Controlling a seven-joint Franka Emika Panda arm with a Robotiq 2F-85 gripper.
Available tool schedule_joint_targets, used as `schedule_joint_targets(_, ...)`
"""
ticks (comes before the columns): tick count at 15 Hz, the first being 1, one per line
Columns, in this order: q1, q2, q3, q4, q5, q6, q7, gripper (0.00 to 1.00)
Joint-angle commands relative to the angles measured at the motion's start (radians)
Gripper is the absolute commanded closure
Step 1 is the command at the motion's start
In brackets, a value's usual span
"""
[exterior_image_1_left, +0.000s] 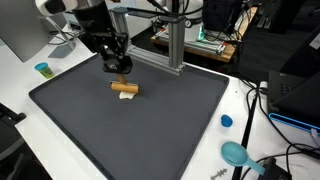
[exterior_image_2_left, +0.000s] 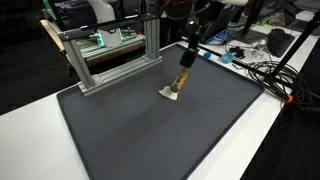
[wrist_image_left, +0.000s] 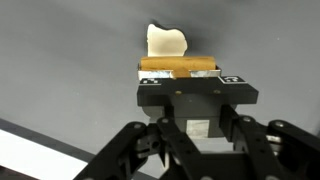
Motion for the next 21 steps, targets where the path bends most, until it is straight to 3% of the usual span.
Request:
schedule_joint_targets(1,-0.014,-0.006,-0.033,-0.017,0.065,0.009,0.132,0.79)
schedule_joint_targets(2,-0.014,-0.005,-0.039,-0.019,0.071,0.016,0.159,0.79)
schedule_joint_targets(3,-0.004,0.01,-0.035,-0.003,0.037,-0.001,0.105,0.54)
schedule_joint_targets(4,-0.008,0.012,-0.04,-0.005,0.043,0.003,0.123,0.54)
schedule_joint_targets(5,-0.002,0.024,-0.044,0.009,0.036,-0.011,0.142,0.79)
schedule_joint_targets(11,0.037,0.12,-0.062,0.058,-0.017,-0.046,0.181,0.79)
schedule_joint_targets(21,-0.01,0.214,-0.045,0.141,0.035,-0.194,0.095,0.79)
